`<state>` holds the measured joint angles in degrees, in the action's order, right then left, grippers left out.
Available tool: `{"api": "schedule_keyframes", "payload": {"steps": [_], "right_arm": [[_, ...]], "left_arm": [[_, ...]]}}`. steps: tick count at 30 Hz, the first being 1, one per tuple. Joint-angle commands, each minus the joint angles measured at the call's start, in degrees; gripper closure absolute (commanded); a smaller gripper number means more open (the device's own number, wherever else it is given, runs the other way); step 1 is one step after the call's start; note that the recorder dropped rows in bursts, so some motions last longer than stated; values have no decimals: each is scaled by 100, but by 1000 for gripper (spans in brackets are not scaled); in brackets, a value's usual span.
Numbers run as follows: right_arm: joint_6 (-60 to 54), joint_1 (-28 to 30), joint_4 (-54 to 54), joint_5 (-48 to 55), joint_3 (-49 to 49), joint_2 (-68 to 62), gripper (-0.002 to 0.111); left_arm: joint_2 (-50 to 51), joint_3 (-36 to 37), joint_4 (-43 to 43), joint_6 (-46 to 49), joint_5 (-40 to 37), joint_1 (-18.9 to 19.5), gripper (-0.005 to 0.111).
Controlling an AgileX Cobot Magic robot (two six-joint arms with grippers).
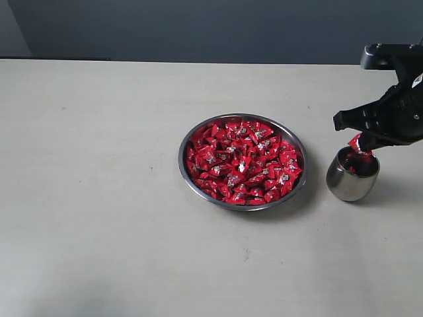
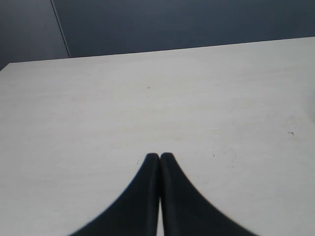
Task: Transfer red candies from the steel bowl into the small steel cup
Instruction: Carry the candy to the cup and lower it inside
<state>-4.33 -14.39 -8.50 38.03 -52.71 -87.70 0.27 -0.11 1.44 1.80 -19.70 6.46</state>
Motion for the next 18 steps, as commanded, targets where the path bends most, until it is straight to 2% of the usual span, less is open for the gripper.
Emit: {"api": "schedule_keyframes", "payload": {"steps": [1,18], "right_arm": [[3,39,114,-107,4,-135,109],[3,39,205,-132,4,-377,107]], "left_arm": [[-27,11,11,-11,55,-28,106],[-27,11,11,-11,55,-28,106]]}}
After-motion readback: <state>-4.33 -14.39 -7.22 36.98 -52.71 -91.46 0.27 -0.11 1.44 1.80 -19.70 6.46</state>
